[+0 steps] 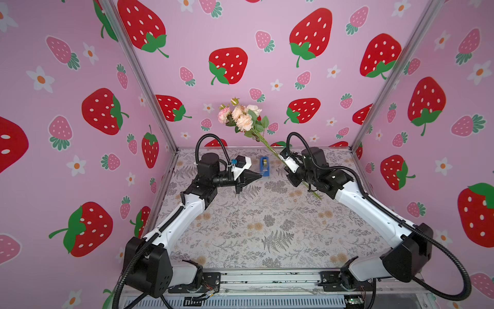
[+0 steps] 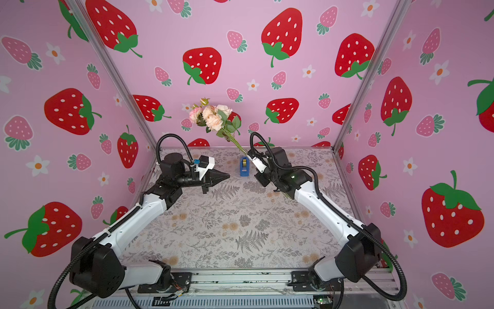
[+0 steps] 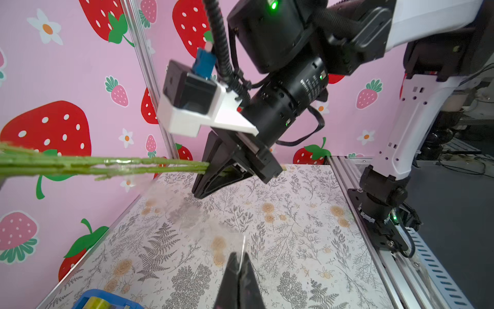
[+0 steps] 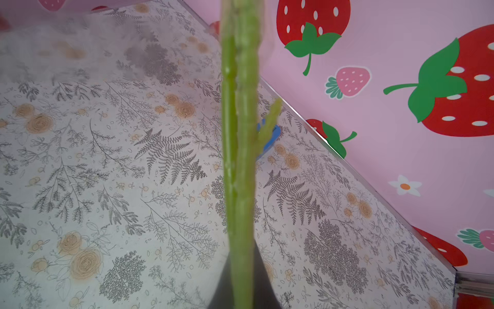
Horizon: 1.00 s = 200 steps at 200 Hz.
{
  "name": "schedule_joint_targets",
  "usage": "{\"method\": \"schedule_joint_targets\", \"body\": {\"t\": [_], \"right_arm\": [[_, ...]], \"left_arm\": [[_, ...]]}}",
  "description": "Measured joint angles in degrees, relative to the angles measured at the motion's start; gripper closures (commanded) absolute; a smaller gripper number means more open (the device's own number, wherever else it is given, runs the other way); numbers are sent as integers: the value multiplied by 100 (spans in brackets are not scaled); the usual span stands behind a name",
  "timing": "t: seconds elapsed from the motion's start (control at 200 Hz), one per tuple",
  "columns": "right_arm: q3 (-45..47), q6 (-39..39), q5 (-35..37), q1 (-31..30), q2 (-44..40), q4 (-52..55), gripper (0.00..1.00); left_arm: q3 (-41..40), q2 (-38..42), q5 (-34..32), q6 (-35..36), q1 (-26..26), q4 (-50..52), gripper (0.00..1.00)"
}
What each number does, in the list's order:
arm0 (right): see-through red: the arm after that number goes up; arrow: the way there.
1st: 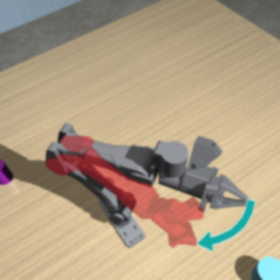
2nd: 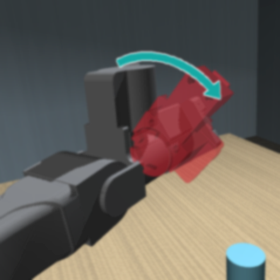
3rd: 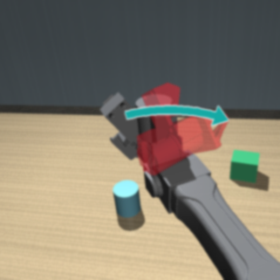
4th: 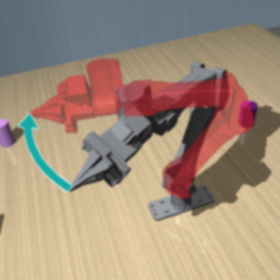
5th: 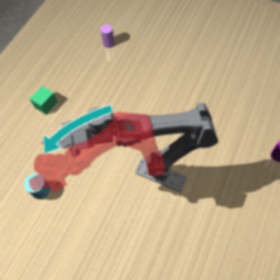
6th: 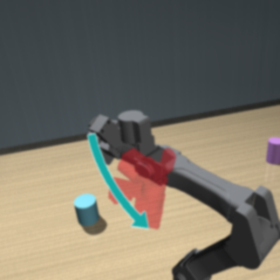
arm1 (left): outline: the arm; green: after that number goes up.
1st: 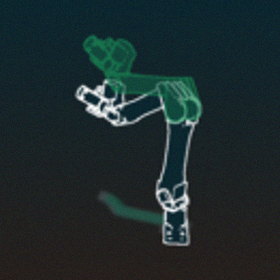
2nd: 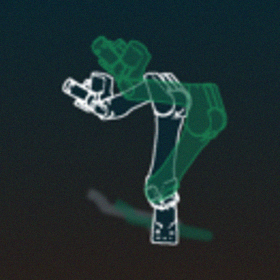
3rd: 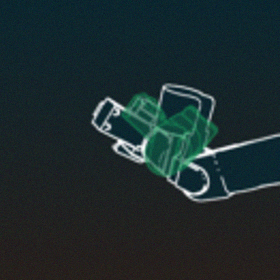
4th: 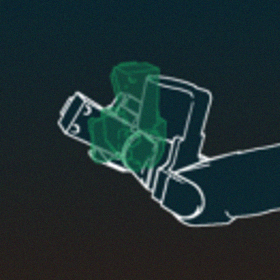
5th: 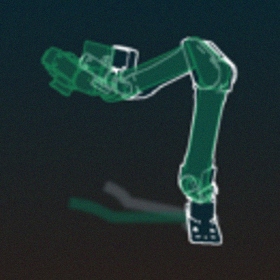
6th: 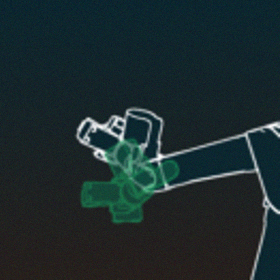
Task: Wrap bouquets with tape
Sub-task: Wrap the tape around the bouquet.
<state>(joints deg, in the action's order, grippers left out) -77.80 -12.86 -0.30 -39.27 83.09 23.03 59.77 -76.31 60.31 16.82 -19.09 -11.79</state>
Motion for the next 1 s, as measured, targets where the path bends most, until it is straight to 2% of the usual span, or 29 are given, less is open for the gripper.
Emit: {"method": "schedule_joint_targets", "body": {"t": [0.295,0.505,1.001], "right_arm": [[367,199,66,0,4,-518,100],[564,323,-92,-11,4,-660,100],[1130,787,-463,-81,-177,-1152,100]], "left_arm": [[85,-136,-789,-855,-308,-1056,100],[800,-656,-1320,-1189,-481,-1488,100],[2275,-1888,-1344,-1375,-710,-1523,100]]}}
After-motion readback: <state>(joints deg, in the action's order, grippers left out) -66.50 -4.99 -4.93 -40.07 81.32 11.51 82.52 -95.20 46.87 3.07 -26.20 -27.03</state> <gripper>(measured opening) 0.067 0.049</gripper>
